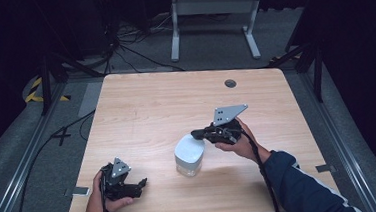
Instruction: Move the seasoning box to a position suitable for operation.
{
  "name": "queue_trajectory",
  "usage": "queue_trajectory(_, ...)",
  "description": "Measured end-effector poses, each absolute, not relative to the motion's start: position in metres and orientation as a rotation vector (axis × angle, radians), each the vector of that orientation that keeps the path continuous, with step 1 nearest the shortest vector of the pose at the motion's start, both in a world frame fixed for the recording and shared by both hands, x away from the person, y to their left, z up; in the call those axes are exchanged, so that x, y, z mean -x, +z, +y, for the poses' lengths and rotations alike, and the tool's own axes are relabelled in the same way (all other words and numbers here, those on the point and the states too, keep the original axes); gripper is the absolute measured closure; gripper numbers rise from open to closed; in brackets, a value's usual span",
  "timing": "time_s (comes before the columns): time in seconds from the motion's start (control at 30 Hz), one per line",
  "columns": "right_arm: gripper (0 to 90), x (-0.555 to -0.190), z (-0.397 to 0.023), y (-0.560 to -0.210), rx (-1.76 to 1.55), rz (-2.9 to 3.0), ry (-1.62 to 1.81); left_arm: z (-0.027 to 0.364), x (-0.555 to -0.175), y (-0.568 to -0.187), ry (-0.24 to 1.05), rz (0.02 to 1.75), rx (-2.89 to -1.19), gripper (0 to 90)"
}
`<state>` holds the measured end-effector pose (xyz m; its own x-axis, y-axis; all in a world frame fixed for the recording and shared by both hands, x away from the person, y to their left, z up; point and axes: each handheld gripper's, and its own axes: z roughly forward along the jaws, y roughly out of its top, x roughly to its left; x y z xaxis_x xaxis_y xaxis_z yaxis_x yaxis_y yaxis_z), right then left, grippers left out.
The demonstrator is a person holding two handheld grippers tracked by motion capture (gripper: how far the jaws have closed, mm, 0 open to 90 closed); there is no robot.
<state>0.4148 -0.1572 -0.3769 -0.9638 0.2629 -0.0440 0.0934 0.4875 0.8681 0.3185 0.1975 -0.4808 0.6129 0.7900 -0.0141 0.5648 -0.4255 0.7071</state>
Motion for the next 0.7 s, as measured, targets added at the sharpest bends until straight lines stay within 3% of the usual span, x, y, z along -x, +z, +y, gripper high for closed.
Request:
queue_trajectory(0.1, 89.8, -0.416, -0.159, -0.378, -0.322, 2.546, 1.483, 0.196, -0.317, -0.479, 0.427, 1.055, -2.154, 17.1)
queue_trajectory(0.13, 89.8, -0.417, -0.161, -0.378, -0.333, 2.538, 1.487, 0.192, -0.316, -0.477, 0.437, 1.044, -2.159, 24.9)
queue_trajectory(0.2, 89.8, -0.418, -0.163, -0.379, -0.344, 2.533, 1.486, 0.185, -0.314, -0.471, 0.455, 1.016, -2.157, 29.9)
queue_trajectory(0.27, 89.8, -0.419, -0.164, -0.379, -0.347, 2.531, 1.481, 0.180, -0.311, -0.466, 0.486, 0.984, -2.153, 43.7)
queue_trajectory(0.4, 89.8, -0.420, -0.165, -0.381, -0.355, 2.527, 1.472, 0.155, -0.304, -0.444, 0.558, 0.846, -2.140, 50.1)
queue_trajectory(0.43, 89.8, -0.419, -0.165, -0.381, -0.349, 2.524, 1.472, 0.150, -0.303, -0.439, 0.554, 0.825, -2.132, 55.7)
queue_trajectory(0.5, 89.8, -0.419, -0.165, -0.381, -0.350, 2.524, 1.477, 0.143, -0.303, -0.430, 0.544, 0.792, -2.108, 56.6)
queue_trajectory(0.7, 89.8, -0.418, -0.163, -0.382, -0.344, 2.521, 1.485, 0.129, -0.303, -0.416, 0.509, 0.728, -2.067, 72.6)
